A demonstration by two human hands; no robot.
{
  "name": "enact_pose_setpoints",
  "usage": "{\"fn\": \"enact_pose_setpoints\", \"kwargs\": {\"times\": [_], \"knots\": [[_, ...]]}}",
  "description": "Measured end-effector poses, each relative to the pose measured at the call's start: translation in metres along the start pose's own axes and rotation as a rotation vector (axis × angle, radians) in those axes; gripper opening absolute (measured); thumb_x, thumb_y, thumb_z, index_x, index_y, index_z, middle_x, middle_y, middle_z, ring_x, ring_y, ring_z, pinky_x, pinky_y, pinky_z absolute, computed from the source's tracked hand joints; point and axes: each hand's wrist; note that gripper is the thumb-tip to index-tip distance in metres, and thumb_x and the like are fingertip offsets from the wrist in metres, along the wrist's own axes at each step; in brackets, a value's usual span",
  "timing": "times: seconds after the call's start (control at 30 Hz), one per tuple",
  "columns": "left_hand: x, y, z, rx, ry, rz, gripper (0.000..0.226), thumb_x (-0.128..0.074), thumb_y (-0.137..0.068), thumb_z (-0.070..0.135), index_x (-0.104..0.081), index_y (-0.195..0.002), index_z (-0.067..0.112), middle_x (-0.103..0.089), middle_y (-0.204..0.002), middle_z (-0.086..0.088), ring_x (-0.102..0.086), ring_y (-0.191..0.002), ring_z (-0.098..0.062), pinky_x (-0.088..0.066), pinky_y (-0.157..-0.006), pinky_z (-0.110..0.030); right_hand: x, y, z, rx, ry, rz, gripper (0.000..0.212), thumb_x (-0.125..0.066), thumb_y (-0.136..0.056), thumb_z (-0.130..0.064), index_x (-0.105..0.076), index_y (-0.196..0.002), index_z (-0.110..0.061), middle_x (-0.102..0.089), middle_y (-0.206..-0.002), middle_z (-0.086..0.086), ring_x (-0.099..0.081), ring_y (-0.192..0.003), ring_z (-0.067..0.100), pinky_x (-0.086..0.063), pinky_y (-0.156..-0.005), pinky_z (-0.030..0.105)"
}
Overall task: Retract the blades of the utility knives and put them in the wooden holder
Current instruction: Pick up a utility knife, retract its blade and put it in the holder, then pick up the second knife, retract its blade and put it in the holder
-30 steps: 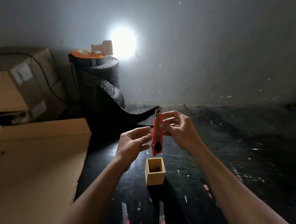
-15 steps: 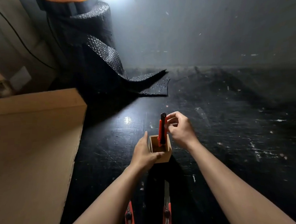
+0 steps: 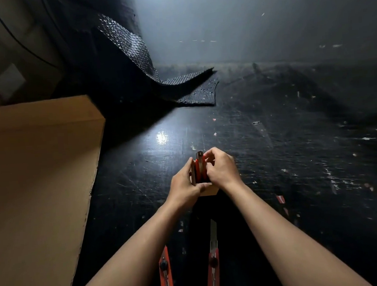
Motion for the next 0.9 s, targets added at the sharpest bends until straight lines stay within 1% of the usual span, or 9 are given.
{"fn": "enact_pose_setpoints", "kwargs": {"times": [0.07,0.13,0.27,0.3,0.4,0.47,0.6,0.73,0.9], "knots": [[-0.001,0.003,0.003,-0.005,0.003,0.016,0.080,-0.089,-0.075,0.014,-0.051,-0.145,0.008,-0.071,-0.119,0.005,-0.047,-0.080,0.031,-0.033,-0.068,0.012,0.000,-0.001,0.001,0.010,0.015,0.027,0.020,-0.060,-0.083,-0.001,-0.069,-0.095,-0.014,-0.074,-0.096,0.009,-0.068,-0.090,0.027,-0.055,-0.080,0.034],[0.000,0.004,0.005,-0.005,-0.002,0.016,0.081,-0.089,-0.076,0.015,-0.050,-0.147,0.007,-0.068,-0.134,-0.010,-0.047,-0.090,0.019,-0.032,-0.068,0.013,0.000,0.000,0.000,-0.001,0.033,0.034,0.021,-0.060,-0.083,-0.002,-0.070,-0.097,-0.014,-0.076,-0.095,0.009,-0.069,-0.089,0.028,-0.056,-0.078,0.034],[0.001,0.005,0.007,0.021,-0.025,0.022,0.092,-0.089,-0.077,0.020,-0.040,-0.154,0.009,-0.064,-0.140,-0.006,-0.052,-0.111,0.003,-0.029,-0.075,0.013,0.002,0.000,-0.003,-0.023,0.044,0.045,0.023,-0.061,-0.082,-0.004,-0.074,-0.097,-0.016,-0.078,-0.097,0.011,-0.072,-0.093,0.030,-0.058,-0.082,0.038],[0.001,0.005,0.006,0.038,-0.033,0.017,0.097,-0.089,-0.076,0.024,-0.035,-0.156,0.010,-0.062,-0.141,-0.004,-0.054,-0.119,-0.003,-0.030,-0.082,0.009,0.004,0.001,-0.003,-0.027,0.046,0.044,0.024,-0.062,-0.082,-0.005,-0.075,-0.099,-0.015,-0.079,-0.099,0.010,-0.072,-0.095,0.030,-0.058,-0.084,0.038],[0.003,0.005,0.000,0.041,-0.114,0.044,0.102,-0.089,-0.075,0.033,-0.033,-0.157,0.010,-0.059,-0.148,-0.011,-0.059,-0.132,-0.024,-0.043,-0.102,-0.019,0.016,0.005,-0.003,-0.024,0.069,0.046,0.026,-0.064,-0.083,-0.007,-0.075,-0.104,-0.016,-0.078,-0.103,0.008,-0.070,-0.099,0.029,-0.057,-0.085,0.035],[0.006,0.007,-0.003,0.040,-0.164,0.070,0.108,-0.088,-0.074,0.041,-0.029,-0.159,0.011,-0.050,-0.155,-0.013,-0.054,-0.139,-0.029,-0.047,-0.111,-0.039,0.026,0.013,-0.002,-0.022,0.063,0.055,0.028,-0.067,-0.084,-0.011,-0.074,-0.110,-0.017,-0.077,-0.106,0.007,-0.070,-0.101,0.027,-0.056,-0.087,0.036],[0.013,0.031,0.008,0.013,-0.175,0.145,0.096,-0.087,-0.077,0.033,-0.037,-0.155,0.007,-0.054,-0.151,-0.016,-0.057,-0.134,-0.029,-0.049,-0.111,-0.044,0.045,0.038,0.000,-0.034,0.064,0.108,0.039,-0.065,-0.087,-0.013,-0.068,-0.127,-0.013,-0.076,-0.105,0.006,-0.069,-0.104,0.027,-0.055,-0.089,0.037],[0.009,0.063,0.007,-0.041,-0.172,0.212,0.073,-0.083,-0.083,0.017,-0.049,-0.147,0.006,-0.065,-0.137,-0.015,-0.065,-0.122,-0.026,-0.055,-0.103,-0.040,0.055,0.073,0.004,-0.068,0.081,0.099,0.033,-0.067,-0.086,-0.014,-0.072,-0.118,-0.012,-0.077,-0.110,0.009,-0.069,-0.106,0.026,-0.053,-0.089,0.033],[-0.007,0.106,-0.012,-0.039,-0.199,0.111,0.046,-0.077,-0.086,0.009,-0.065,-0.131,0.008,-0.075,-0.113,-0.007,-0.070,-0.101,-0.016,-0.055,-0.090,-0.024,0.045,0.126,0.020,-0.116,0.090,0.019,0.027,-0.071,-0.086,-0.018,-0.073,-0.113,-0.018,-0.077,-0.108,0.004,-0.071,-0.101,0.022,-0.059,-0.088,0.037]]}}
Point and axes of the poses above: each hand's wrist, its own y-axis away from the middle knuckle, its own x-axis out of the back of the hand, z = x × y
